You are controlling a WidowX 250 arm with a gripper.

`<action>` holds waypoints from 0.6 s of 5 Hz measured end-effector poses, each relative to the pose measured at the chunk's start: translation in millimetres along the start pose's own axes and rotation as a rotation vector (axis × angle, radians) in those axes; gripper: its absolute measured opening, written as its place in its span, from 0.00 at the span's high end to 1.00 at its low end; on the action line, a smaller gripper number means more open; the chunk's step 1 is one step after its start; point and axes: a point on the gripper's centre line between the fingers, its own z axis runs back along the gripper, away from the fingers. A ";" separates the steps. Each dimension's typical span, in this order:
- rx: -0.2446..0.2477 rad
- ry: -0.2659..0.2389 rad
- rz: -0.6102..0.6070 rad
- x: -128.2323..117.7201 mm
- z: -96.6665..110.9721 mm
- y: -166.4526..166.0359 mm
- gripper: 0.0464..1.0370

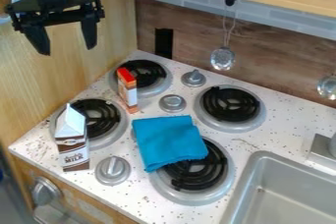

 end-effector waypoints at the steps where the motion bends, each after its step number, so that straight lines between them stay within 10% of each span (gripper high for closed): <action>1: 0.010 0.022 -0.002 -3.6 -7.1 0.8 0.04; 3: 0.019 -0.002 0.062 9.4 -44.1 -5.1 0.04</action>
